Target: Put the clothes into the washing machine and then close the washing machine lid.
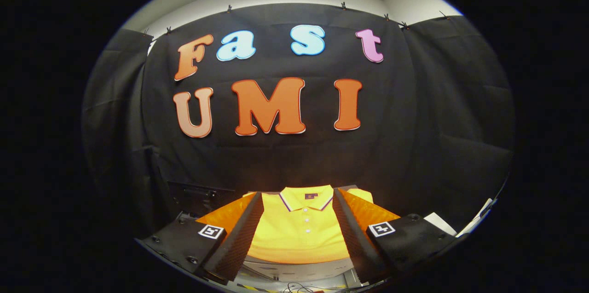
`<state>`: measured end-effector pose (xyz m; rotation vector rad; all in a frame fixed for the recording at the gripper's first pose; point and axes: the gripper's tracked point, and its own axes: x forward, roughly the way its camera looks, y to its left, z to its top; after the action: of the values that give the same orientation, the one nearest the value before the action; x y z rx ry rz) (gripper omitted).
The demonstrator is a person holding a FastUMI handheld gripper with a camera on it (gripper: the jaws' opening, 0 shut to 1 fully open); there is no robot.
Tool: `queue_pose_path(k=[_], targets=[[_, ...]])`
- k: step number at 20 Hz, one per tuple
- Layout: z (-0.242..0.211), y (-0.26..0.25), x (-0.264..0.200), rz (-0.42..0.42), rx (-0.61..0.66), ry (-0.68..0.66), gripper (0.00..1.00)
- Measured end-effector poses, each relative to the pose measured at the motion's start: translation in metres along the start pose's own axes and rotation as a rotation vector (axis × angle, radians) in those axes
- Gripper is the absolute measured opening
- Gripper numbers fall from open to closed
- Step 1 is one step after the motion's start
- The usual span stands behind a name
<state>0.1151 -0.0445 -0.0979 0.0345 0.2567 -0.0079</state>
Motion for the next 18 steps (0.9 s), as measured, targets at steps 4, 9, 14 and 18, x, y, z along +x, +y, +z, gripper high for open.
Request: queue_pose_path(k=[4,9,14,18], targets=[[-0.02,-0.008,0.048,-0.011,-0.014,0.074,0.98],[-0.048,-0.006,0.097,0.003,-0.021,0.168,0.99],[-0.077,-0.01,0.132,-0.003,-0.02,0.263,0.99],[-0.11,-0.015,0.156,-0.01,0.011,0.388,0.99]])
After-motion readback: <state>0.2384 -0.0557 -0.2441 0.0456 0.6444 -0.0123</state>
